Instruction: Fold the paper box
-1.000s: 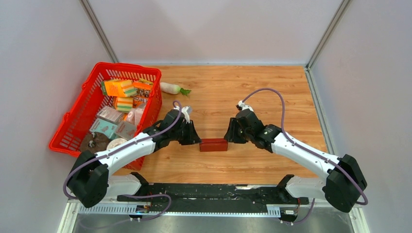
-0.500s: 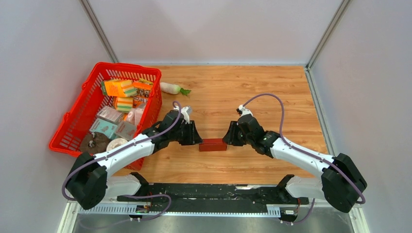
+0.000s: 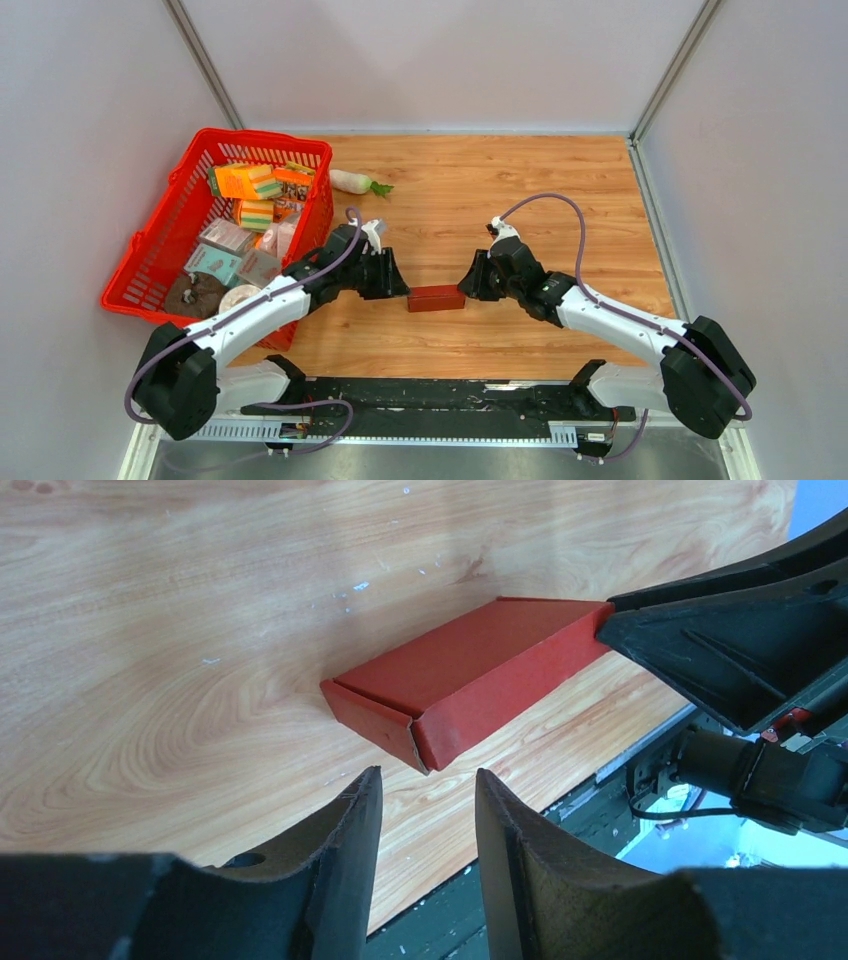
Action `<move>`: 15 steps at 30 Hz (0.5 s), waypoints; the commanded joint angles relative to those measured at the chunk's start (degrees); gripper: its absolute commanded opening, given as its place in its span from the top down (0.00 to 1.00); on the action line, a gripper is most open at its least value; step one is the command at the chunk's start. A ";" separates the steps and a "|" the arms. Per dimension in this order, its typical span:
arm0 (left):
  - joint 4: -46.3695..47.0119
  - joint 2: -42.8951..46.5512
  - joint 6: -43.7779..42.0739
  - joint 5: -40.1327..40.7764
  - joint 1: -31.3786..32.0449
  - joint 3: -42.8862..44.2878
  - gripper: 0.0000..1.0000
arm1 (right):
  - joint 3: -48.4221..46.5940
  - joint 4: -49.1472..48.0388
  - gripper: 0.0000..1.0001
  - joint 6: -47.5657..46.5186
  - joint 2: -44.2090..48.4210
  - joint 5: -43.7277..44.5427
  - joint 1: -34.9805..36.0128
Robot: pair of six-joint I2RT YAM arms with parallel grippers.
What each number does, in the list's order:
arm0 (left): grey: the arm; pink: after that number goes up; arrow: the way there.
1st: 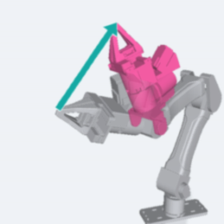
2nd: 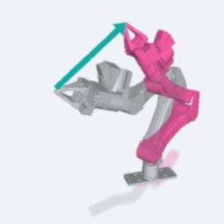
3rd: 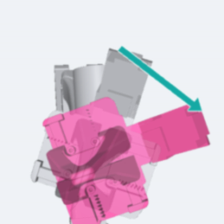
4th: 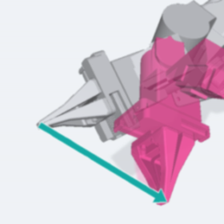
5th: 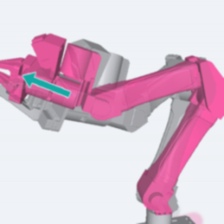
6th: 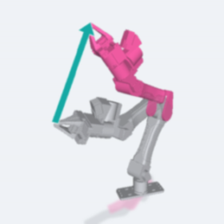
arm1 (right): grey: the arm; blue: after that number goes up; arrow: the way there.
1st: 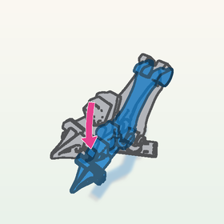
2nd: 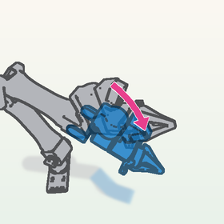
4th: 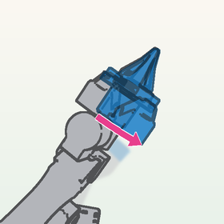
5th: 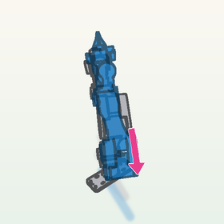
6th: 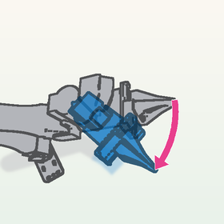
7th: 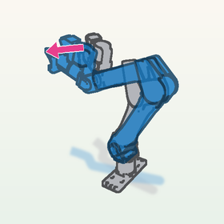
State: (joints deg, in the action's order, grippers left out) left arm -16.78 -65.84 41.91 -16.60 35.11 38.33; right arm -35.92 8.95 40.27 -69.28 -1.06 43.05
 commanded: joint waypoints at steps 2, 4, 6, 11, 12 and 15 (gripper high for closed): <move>4.90 -3.67 0.63 -4.67 -0.40 -0.79 0.57 | 2.43 3.36 0.79 -1.60 -1.12 0.97 0.19; 6.48 -4.11 1.59 -5.37 -0.40 -1.76 0.59 | 2.61 3.18 0.80 -1.60 -1.21 0.97 0.19; 7.81 -5.26 1.77 -5.72 -0.31 -2.90 0.60 | 3.14 2.39 0.82 -1.60 -1.39 0.97 0.19; 9.92 -7.80 1.77 -5.29 -0.40 -5.62 0.75 | 4.72 0.37 0.87 -1.51 -2.35 -0.17 0.19; 10.09 -8.16 1.68 -4.85 -0.31 -5.98 0.77 | 5.68 -0.07 0.88 -1.42 -2.44 -0.52 0.19; 10.27 -9.47 0.98 -4.76 -0.40 -7.03 0.86 | 7.09 -1.39 0.89 -1.07 -2.71 -1.48 0.19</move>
State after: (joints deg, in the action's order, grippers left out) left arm -7.88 -71.75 43.90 -23.90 34.46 34.13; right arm -33.28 3.75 40.25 -69.23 -1.04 42.76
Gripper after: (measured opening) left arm 0.193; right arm 0.190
